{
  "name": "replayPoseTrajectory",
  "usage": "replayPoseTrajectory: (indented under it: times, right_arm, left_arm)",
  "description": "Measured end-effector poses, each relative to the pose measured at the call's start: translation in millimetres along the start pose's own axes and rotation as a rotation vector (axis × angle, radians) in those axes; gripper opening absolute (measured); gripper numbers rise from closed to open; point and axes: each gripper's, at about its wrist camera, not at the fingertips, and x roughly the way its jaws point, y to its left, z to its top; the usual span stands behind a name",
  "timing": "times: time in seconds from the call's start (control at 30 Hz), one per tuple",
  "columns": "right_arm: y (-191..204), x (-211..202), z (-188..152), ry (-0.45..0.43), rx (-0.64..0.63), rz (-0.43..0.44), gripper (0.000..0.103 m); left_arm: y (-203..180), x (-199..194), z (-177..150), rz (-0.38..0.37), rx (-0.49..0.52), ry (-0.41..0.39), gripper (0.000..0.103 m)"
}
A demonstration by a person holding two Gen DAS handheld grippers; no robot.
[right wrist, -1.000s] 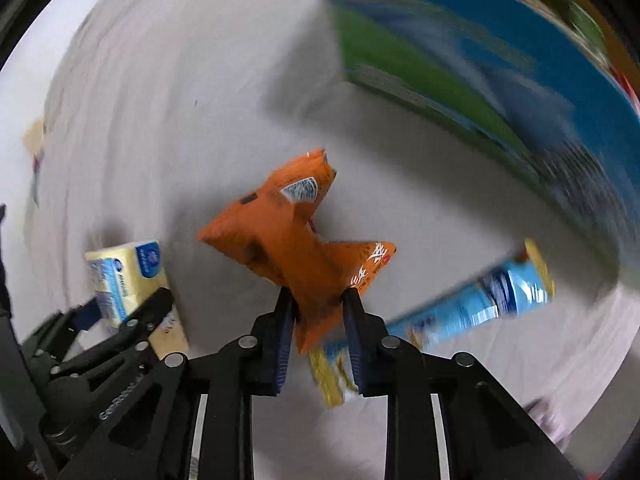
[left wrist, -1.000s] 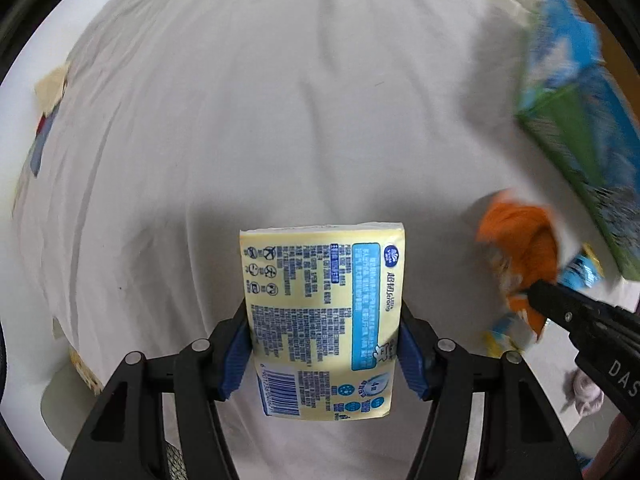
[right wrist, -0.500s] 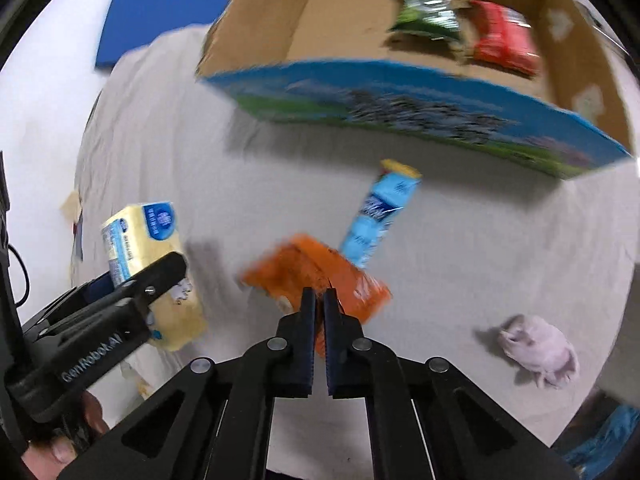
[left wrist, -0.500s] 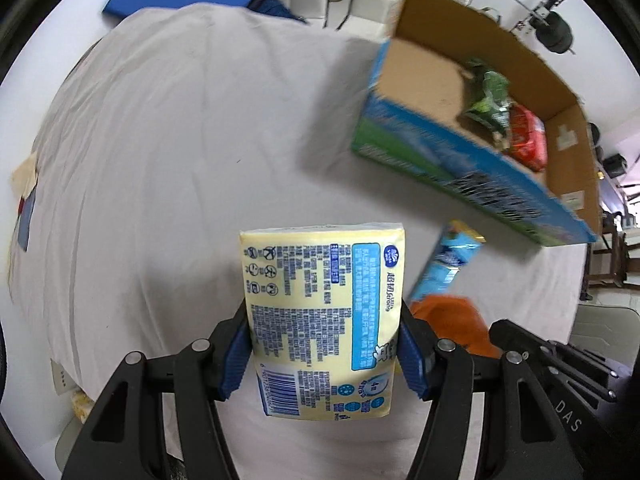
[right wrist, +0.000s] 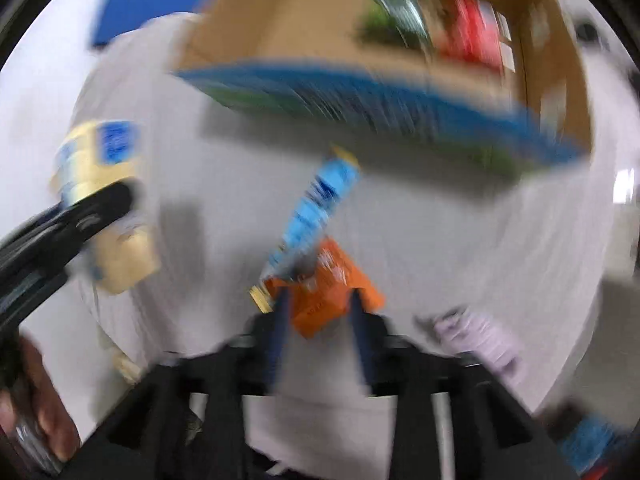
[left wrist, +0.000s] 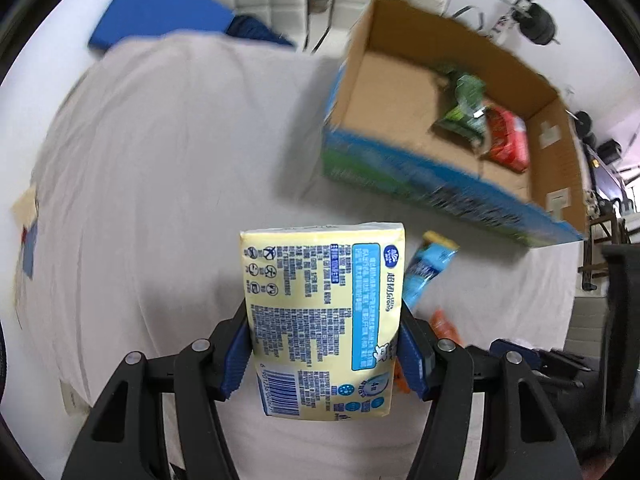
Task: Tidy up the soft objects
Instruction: 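Carry carton and orange bag into the box and open both tools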
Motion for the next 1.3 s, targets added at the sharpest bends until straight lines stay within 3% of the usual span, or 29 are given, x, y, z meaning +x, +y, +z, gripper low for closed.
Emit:
replayPoseTrajectory:
  times: [0.1, 0.2, 0.27, 0.37, 0.5, 0.67, 0.8, 0.93, 1.07, 1.3]
  right_arm:
    - [-25.5, 33.7, 1.8, 0.049, 0.185, 0.072, 0.061]
    - [-39.3, 66.8, -0.7, 0.090, 0.335, 0.128, 0.061]
    - [-40.0, 83.9, -0.2, 0.107, 0.371, 0.130, 0.061]
    - [-36.2, 93.7, 0.1, 0.088, 0.375, 0.081, 0.036]
    - [-23.8, 70.8, -6.7, 0.059, 0.274, 0.033, 0.031]
    - [-3.7, -14.3, -10.6, -0.086, 0.122, 0.020, 0.031]
    - [3.0, -91.0, -0.1, -0.223, 0.055, 0.005, 0.031]
    - [-2.3, -147.4, 34.0, -0.325, 0.039, -0.046, 0.031]
    - [-17.7, -163.1, 77.1, -0.348, 0.075, -0.103, 0.031]
    - [-51.2, -140.6, 149.2, -0.271, 0.136, -0.162, 0.031]
  left_arm:
    - [13.2, 21.7, -6.7, 0.013, -0.033, 0.049, 0.060]
    - [21.5, 39.3, -10.8, 0.026, -0.050, 0.084, 0.060]
    - [25.1, 46.4, -11.1, 0.032, -0.057, 0.100, 0.060]
    - [24.6, 45.6, -10.6, 0.034, -0.053, 0.100, 0.060]
    - [11.4, 23.9, -6.9, 0.004, -0.012, 0.074, 0.060]
    - [-19.6, -29.0, 13.1, -0.073, 0.074, -0.006, 0.060]
    - [-47.7, -72.2, 48.1, -0.122, 0.151, -0.088, 0.060]
    - [-70.7, -97.8, 96.1, -0.121, 0.215, -0.168, 0.060]
    - [-85.5, -91.4, 141.3, -0.108, 0.245, -0.177, 0.060]
    - [-109.8, -21.6, 214.1, -0.097, 0.258, -0.056, 0.060]
